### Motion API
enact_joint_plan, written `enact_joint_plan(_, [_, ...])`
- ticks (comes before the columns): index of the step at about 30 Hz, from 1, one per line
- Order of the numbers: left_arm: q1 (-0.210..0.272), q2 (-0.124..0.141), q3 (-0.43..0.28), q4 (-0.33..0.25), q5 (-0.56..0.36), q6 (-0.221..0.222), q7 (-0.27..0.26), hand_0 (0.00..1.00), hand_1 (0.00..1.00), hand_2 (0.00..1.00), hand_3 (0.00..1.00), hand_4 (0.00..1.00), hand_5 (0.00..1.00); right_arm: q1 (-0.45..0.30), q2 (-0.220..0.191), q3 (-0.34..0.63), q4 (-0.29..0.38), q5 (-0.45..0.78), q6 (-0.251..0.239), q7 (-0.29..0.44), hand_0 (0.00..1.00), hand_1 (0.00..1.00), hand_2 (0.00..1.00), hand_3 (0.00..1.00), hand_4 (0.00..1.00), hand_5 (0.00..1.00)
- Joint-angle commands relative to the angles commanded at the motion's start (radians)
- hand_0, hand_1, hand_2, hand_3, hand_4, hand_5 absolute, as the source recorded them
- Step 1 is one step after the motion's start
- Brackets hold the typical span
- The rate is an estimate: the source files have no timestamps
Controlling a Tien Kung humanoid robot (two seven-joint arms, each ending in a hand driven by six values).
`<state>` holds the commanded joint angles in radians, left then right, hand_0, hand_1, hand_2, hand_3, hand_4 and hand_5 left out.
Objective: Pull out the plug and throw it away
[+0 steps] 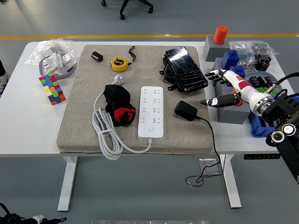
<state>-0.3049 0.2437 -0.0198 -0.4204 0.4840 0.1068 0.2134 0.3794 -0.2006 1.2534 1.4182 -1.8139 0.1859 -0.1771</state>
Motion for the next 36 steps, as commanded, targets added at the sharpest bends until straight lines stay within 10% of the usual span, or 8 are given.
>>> enact_joint_plan(4, [-0.001, 0.0, -0.001, 0.001, -0.005, 0.001, -0.001, 0.53, 0.665, 0.693, 0.666, 0.836, 0.692, -0.005, -0.001, 0.003, 0.034, 0.029, -0.001, -0.001, 0.754, 0.754, 0.753, 0.8, 0.998, 0.25])
enact_joint_plan(5, [-0.001, 0.0, -0.001, 0.001, -0.007, 0.001, -0.001, 0.53, 0.666, 0.693, 0.665, 0.835, 0.69, -0.006, -0.002, 0.005, 0.043, 0.035, -0.002, 0.0, 0.552, 0.713, 0.738, 0.77, 0.998, 0.248])
enact_joint_plan(36, [-0.012, -0.001, -0.007, 0.0, -0.008, 0.003, -0.003, 0.529, 0.665, 0.692, 0.666, 0.833, 0.696, -0.044, -0.007, 0.027, 0.059, 0.064, -0.017, 0.023, 0.726, 0.712, 0.711, 0.643, 0.998, 0.243])
